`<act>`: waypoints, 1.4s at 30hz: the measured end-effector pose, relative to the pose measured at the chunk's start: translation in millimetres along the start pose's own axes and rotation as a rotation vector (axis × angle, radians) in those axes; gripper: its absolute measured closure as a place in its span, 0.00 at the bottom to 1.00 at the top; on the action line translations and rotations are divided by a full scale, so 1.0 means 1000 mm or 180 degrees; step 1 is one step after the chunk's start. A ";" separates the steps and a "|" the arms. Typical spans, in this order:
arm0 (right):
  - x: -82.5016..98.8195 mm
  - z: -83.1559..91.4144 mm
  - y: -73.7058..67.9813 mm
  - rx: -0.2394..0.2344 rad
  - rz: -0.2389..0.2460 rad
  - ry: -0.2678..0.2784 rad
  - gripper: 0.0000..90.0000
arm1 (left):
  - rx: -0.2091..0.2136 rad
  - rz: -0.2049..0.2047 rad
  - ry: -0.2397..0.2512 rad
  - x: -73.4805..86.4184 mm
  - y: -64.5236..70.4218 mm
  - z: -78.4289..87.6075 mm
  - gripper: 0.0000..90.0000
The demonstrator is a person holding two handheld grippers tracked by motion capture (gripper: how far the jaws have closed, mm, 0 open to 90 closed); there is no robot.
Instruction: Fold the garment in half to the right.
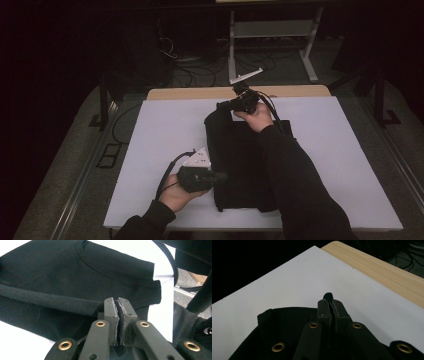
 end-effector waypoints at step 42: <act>0.033 0.036 0.048 0.0230 -0.0274 0.0014 0.95 | 0.0227 -0.0120 0.0009 -0.031 0.003 -0.045 0.94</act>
Point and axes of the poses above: each handheld gripper's, and its own axes: z roughly backward along the jaws, x roughly out of its underside, y roughly to its right, the point moved 2 cm from there along -z, roughly forward along the jaws, and after that the axes turned 15 degrees about x, right-handed, at the moved point
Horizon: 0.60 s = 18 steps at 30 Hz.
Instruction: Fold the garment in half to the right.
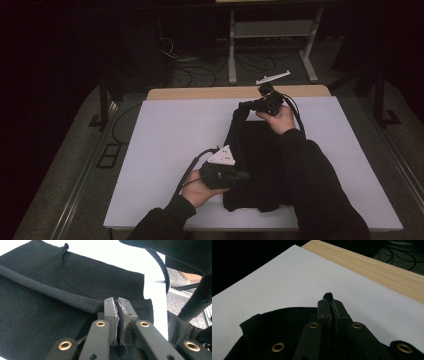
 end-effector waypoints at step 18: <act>0.016 0.005 0.019 0.0066 -0.0086 -0.0021 0.95 | 0.0083 0.0021 0.0004 -0.006 -0.003 -0.017 0.94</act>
Point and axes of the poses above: each handheld gripper's, and its own axes: z roughly backward along the jaws, x roughly out of its underside, y roughly to its right, the point moved 2 cm from there along -z, roughly forward along the jaws, and after that the axes turned 15 degrees about x, right-handed, at the moved point
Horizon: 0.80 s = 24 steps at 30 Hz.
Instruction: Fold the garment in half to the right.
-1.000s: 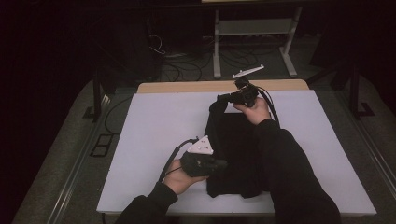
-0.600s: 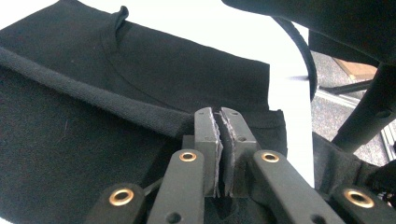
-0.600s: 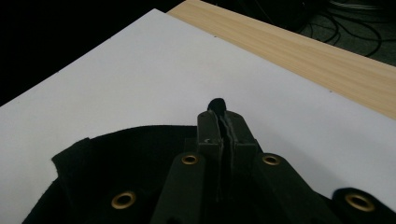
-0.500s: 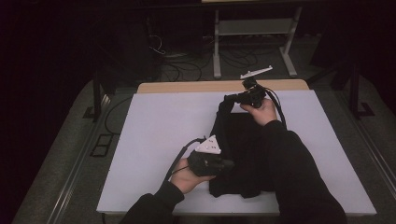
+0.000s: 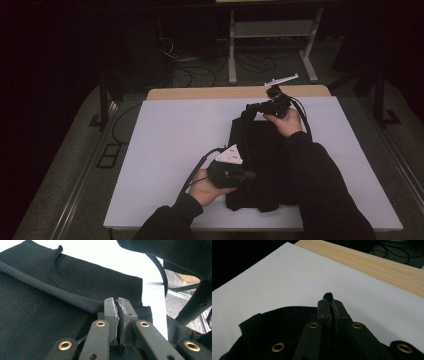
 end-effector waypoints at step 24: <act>0.015 0.001 0.025 0.0027 -0.0098 -0.0020 0.95 | 0.0158 0.0007 0.0018 -0.010 -0.006 -0.035 0.94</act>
Point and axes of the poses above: each handheld gripper's, and its own axes: z roughly backward along the jaws, x roughly out of its underside, y roughly to its right, the point moved 2 cm from there along -z, roughly forward along the jaws, and after that the axes turned 15 degrees about x, right-handed, at the moved point
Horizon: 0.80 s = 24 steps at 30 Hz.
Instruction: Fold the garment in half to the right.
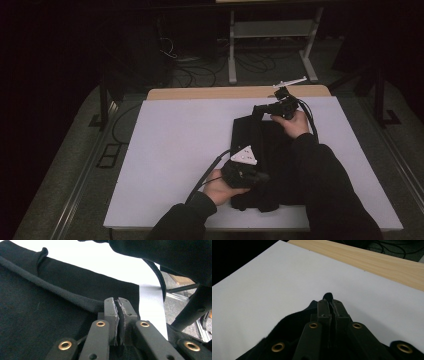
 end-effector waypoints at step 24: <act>0.006 0.011 0.022 0.0076 -0.0031 -0.0034 0.95 | 0.0153 -0.0042 -0.0050 -0.019 -0.002 -0.031 0.94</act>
Point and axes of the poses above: each handheld gripper's, and its own axes: z roughly backward along the jaws, x roughly out of its underside, y roughly to its right, the point moved 2 cm from there along -z, roughly forward along the jaws, and after that the axes turned 15 degrees about x, right-handed, at the moved point
